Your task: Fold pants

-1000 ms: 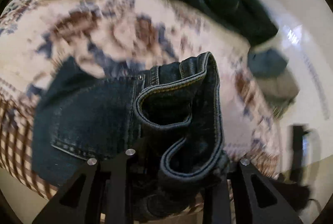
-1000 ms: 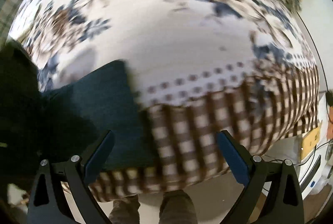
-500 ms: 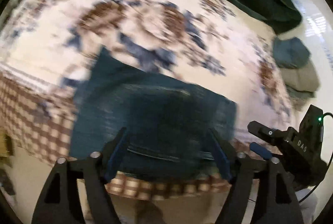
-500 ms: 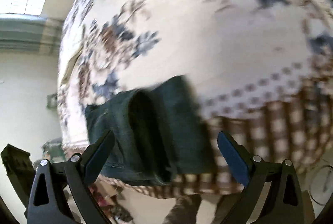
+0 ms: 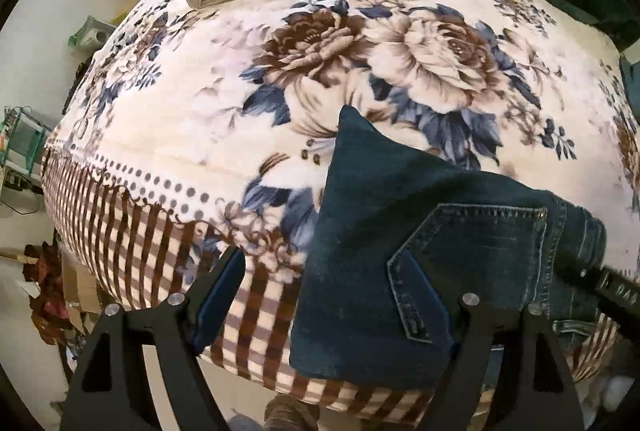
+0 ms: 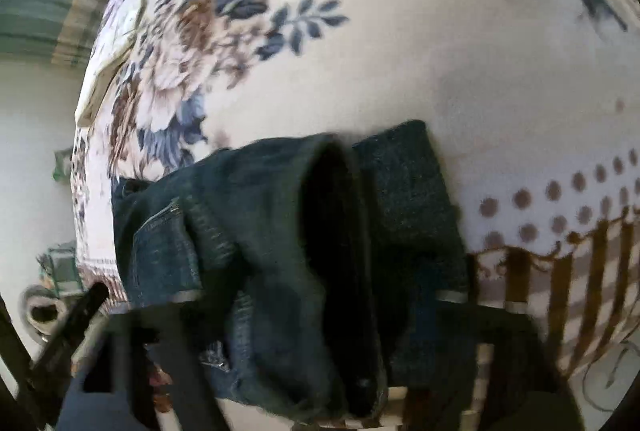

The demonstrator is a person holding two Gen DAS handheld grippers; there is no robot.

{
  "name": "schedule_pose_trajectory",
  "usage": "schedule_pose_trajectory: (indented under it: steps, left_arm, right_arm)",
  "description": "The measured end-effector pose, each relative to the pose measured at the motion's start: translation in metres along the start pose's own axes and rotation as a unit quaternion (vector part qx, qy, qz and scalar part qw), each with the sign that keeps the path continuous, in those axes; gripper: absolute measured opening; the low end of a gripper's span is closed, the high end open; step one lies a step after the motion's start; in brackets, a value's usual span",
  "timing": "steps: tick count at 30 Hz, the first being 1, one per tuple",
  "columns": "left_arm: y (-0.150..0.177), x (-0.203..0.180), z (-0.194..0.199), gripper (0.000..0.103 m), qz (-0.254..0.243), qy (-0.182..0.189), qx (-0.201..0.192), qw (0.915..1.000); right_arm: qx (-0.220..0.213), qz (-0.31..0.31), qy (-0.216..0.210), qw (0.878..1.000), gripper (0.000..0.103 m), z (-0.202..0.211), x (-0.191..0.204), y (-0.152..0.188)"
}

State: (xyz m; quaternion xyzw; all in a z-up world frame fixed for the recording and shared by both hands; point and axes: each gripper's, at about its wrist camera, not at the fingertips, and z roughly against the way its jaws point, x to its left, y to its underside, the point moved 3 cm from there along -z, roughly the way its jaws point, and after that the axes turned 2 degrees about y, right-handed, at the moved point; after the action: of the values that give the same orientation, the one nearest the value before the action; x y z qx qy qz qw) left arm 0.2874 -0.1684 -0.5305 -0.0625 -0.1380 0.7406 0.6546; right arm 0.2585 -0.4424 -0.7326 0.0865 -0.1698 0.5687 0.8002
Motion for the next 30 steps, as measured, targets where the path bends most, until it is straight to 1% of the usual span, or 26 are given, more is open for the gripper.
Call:
schedule_pose_trajectory:
  steps: [1, 3, 5, 7, 8, 10, 11, 13, 14, 17, 18, 19, 20, 21, 23, 24, 25, 26, 28, 30]
  left_arm:
    - [0.0, 0.004, -0.002, 0.079, 0.01, 0.007, 0.005, 0.9999]
    - [0.0, 0.008, -0.003, 0.079, 0.028, 0.022, 0.012, 0.9993]
    - [-0.001, 0.013, -0.002, 0.079, 0.043, 0.029, 0.012, 0.9986]
    - [-0.004, 0.016, 0.0, 0.079, 0.043, 0.03, 0.004, 0.9986]
    - [-0.005, 0.017, 0.002, 0.079, 0.041, 0.032, 0.0, 0.9987]
    - [-0.008, 0.02, 0.001, 0.079, 0.042, 0.051, 0.001, 0.9978]
    - [-0.01, 0.022, 0.0, 0.079, 0.047, 0.063, 0.006, 0.9969]
    - [-0.014, 0.024, -0.005, 0.079, 0.064, 0.1, 0.016, 0.9928]
    - [-0.016, 0.025, -0.009, 0.079, 0.072, 0.113, 0.023, 0.9907]
    - [-0.024, 0.022, -0.022, 0.079, 0.096, 0.155, 0.041, 0.9823]
    - [-0.028, 0.02, -0.026, 0.079, 0.1, 0.162, 0.044, 0.9806]
    - [-0.032, 0.017, -0.031, 0.079, 0.103, 0.172, 0.047, 0.9785]
    - [-0.038, 0.012, -0.037, 0.079, 0.105, 0.179, 0.052, 0.9769]
    - [-0.044, 0.006, -0.044, 0.079, 0.106, 0.185, 0.057, 0.9753]
    - [-0.052, -0.008, -0.059, 0.079, 0.098, 0.204, 0.073, 0.9713]
    - [-0.055, -0.014, -0.067, 0.079, 0.092, 0.208, 0.081, 0.9704]
    - [-0.057, -0.024, -0.077, 0.079, 0.083, 0.218, 0.095, 0.9678]
    - [-0.057, -0.028, -0.083, 0.079, 0.079, 0.218, 0.103, 0.9673]
    - [-0.055, -0.036, -0.093, 0.079, 0.069, 0.226, 0.115, 0.9649]
    - [-0.052, -0.037, -0.096, 0.079, 0.071, 0.232, 0.113, 0.9634]
  right_arm:
    - [-0.009, 0.012, 0.013, 1.0, 0.024, 0.004, 0.006, 0.001]
    - [-0.024, 0.038, 0.028, 0.999, 0.012, 0.015, 0.012, 0.001]
    - [-0.034, 0.051, 0.029, 0.998, 0.011, 0.031, 0.016, 0.001]
    - [-0.039, 0.049, 0.025, 0.998, 0.011, 0.048, 0.01, 0.002]
    - [-0.044, 0.043, 0.027, 0.998, 0.01, 0.059, 0.003, 0.001]
    - [-0.054, 0.031, 0.032, 0.998, 0.01, 0.08, -0.02, 0.004]
    - [-0.056, 0.021, 0.036, 0.998, 0.01, 0.088, -0.035, 0.004]
    - [-0.055, -0.001, 0.043, 0.998, 0.01, 0.101, -0.068, 0.003]
    - [-0.05, -0.011, 0.049, 0.997, 0.01, 0.102, -0.083, 0.001]
    - [-0.029, -0.031, 0.061, 0.997, 0.011, 0.092, -0.109, -0.001]
    - [-0.003, -0.043, 0.063, 0.997, 0.014, 0.081, -0.119, -0.002]
    - [0.011, -0.05, 0.066, 0.997, 0.021, 0.074, -0.123, -0.003]
    - [0.025, -0.069, 0.077, 0.994, 0.042, 0.067, -0.133, -0.004]
    - [0.025, -0.087, 0.079, 0.993, 0.057, 0.068, -0.139, -0.004]
    - [0.012, -0.115, 0.064, 0.991, 0.066, 0.074, -0.147, -0.003]
    - [0.002, -0.12, 0.071, 0.99, 0.072, 0.08, -0.149, 0.0]
    - [-0.004, -0.125, 0.074, 0.989, 0.074, 0.084, -0.15, 0.002]
    - [-0.009, -0.14, 0.07, 0.988, 0.075, 0.09, -0.152, 0.009]
    - [0.001, -0.161, 0.049, 0.986, 0.075, 0.091, -0.154, 0.02]
    - [0.038, -0.21, -0.01, 0.977, 0.075, 0.078, -0.164, 0.038]
